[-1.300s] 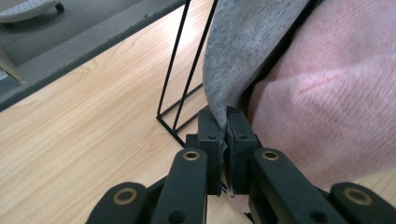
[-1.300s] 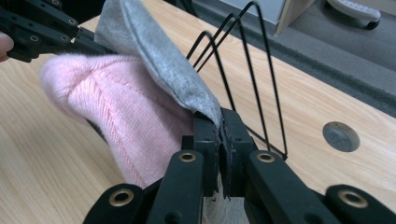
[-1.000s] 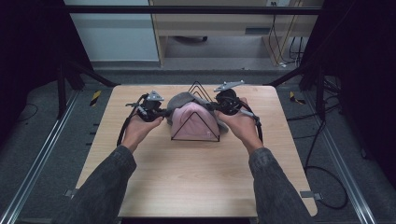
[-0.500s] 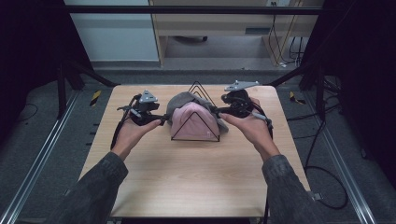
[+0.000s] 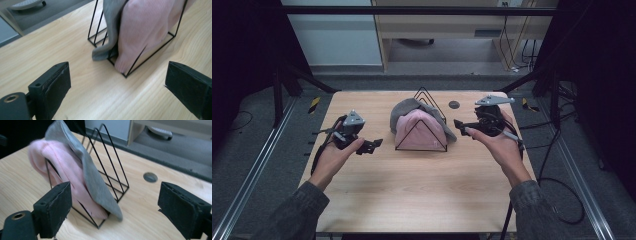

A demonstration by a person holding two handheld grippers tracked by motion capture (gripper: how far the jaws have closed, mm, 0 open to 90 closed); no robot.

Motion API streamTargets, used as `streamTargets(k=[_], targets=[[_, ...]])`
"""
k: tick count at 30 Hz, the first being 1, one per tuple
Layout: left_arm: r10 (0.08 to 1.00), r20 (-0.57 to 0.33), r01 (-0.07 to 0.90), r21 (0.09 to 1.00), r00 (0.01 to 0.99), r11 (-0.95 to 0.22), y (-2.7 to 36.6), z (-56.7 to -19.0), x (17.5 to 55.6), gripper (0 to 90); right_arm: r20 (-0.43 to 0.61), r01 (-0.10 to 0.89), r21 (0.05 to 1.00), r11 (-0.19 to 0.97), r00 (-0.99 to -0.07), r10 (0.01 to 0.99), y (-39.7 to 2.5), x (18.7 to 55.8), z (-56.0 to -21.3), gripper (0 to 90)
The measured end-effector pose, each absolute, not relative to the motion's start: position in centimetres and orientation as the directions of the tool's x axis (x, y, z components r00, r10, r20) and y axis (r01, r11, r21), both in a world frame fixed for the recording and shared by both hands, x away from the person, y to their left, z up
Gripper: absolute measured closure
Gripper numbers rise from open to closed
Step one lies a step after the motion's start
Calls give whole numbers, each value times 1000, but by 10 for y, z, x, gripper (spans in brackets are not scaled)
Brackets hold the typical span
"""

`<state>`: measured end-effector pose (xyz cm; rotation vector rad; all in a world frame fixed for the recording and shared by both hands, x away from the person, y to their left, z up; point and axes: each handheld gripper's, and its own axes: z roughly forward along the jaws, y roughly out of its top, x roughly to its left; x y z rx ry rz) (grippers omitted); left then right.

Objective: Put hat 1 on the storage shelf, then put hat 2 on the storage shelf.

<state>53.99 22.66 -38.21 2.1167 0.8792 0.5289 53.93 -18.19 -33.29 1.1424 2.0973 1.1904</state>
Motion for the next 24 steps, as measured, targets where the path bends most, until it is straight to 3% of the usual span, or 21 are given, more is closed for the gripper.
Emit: streamTargets(k=[11, 15, 24], targets=[[780, 54, 476, 765, 624, -434, 263, -420, 513, 55, 60, 509, 829, 234, -496, 866, -204, 518, -387, 102], [799, 36, 512, 751, 600, -418, 274, -449, 513, 60, 86, 558, 803, 209, -456, 886, -217, 512, -425, 87], [790, 60, 562, 670, 610, -485, 274, -473, 519, 53, 126, 647, 745, 165, -379, 917, -235, 508, -482, 79]])
